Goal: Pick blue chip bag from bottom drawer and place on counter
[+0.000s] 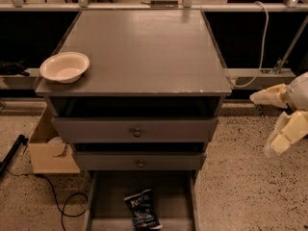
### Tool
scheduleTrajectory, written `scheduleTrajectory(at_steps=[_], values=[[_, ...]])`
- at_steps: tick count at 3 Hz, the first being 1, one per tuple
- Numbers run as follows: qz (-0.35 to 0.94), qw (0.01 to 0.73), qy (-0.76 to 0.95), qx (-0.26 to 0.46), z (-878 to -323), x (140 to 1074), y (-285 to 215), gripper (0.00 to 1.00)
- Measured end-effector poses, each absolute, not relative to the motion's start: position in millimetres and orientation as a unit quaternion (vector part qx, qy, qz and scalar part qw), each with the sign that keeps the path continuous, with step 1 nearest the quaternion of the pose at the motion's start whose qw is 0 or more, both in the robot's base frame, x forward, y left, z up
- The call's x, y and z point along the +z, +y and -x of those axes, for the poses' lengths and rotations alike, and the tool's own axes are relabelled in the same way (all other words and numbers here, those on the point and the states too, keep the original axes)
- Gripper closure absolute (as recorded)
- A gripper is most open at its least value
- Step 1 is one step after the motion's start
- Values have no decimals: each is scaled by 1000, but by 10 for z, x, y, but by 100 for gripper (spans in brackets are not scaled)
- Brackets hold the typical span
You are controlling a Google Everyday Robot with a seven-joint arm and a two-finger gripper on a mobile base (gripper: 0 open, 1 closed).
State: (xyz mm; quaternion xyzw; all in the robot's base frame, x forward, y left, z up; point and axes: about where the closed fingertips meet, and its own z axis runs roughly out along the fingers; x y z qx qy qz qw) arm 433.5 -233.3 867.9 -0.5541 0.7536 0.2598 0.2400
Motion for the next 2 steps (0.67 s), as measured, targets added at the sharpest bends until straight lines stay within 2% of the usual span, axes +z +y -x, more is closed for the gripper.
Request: scheduleTrajectory(at_steps=[1, 2], values=[[555, 243, 758, 241, -4441, 8723, -2313, 0], [521, 235, 779, 258, -4408, 8432, -2361, 0]])
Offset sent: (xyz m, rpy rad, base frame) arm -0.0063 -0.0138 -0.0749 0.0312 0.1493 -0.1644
